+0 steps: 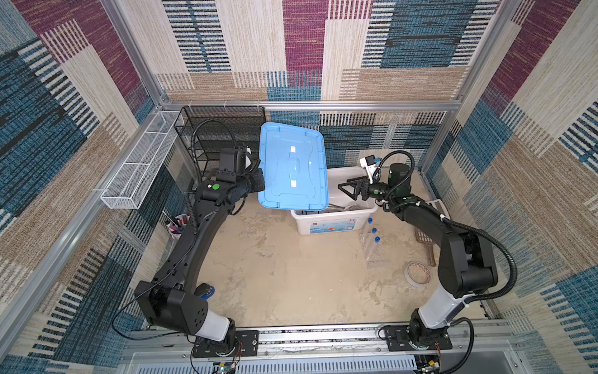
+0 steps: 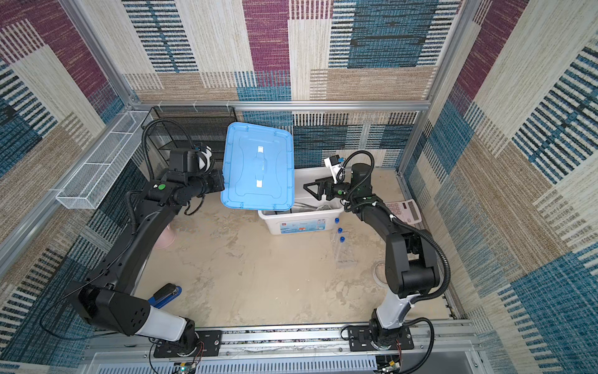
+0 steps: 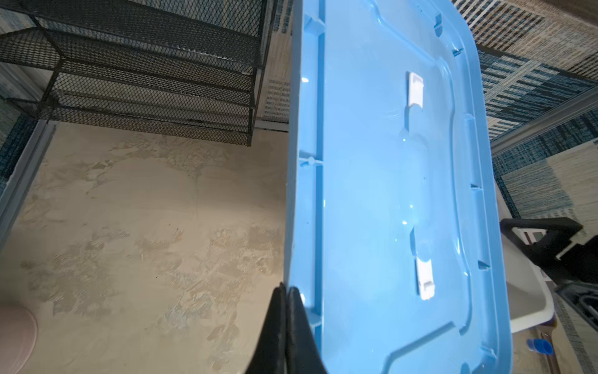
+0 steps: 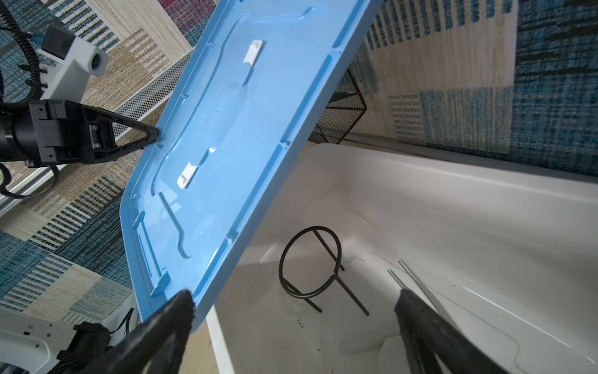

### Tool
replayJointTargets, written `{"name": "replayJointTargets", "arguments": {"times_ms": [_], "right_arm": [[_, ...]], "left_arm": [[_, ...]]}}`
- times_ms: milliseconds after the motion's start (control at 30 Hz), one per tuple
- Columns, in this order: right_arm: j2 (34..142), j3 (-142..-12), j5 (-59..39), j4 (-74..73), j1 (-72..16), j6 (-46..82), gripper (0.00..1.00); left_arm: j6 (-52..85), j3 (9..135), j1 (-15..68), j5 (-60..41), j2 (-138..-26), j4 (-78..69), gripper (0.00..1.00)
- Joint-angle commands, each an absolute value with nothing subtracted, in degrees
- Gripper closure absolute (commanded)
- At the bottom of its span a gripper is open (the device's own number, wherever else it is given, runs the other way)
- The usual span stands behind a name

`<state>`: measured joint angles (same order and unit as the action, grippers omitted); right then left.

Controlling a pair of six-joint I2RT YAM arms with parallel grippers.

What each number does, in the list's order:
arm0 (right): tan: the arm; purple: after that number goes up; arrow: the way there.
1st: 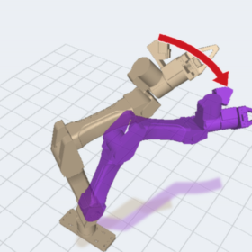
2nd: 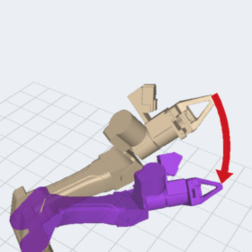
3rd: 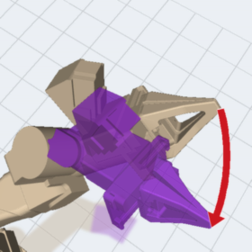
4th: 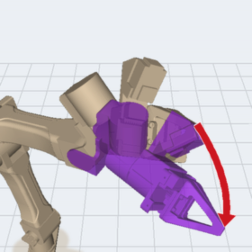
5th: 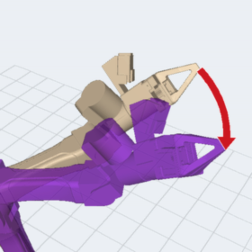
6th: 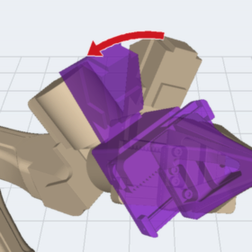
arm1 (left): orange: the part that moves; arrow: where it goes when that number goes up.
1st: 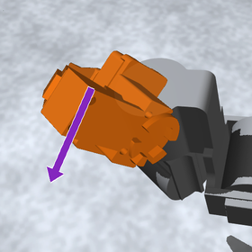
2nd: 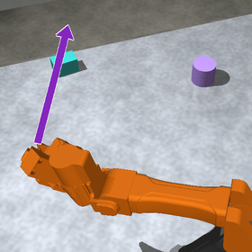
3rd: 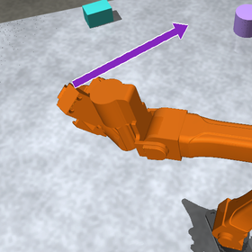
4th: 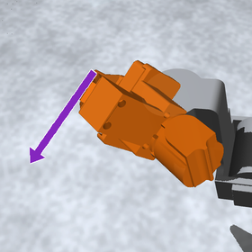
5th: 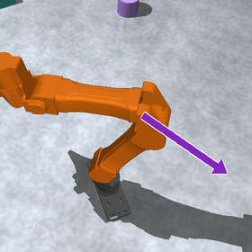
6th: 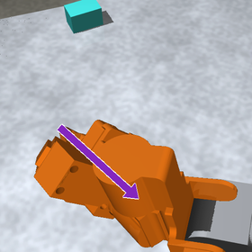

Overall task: Organize the chemistry lab equipment
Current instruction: 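Carry the lid over the bin while the right gripper reaches its edge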

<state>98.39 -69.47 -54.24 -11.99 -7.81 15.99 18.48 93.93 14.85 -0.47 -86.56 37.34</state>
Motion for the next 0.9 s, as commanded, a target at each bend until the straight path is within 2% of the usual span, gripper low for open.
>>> {"name": "replayJointTargets", "arguments": {"times_ms": [0,567,733,867], "right_arm": [[99.1,-70.3,-56.8,-15.9,-7.9,19.5,0.02],[102.0,-71.4,-58.4,-20.7,-7.9,24.3,0.15],[101.4,-71.0,-58.7,-21.9,-7.9,25.3,0.26],[100.7,-71.0,-58.5,-21.2,-7.9,25.1,0.39]], "left_arm": [[22.1,94.8,16.0,-2.1,-88.0,30.7,1.0],[24.0,96.8,21.1,-5.3,-95.0,24.5,1.0],[24.2,95.8,21.3,-5.4,-95.6,22.8,1.0],[23.4,95.7,21.3,-5.2,-96.3,22.5,1.0]]}}
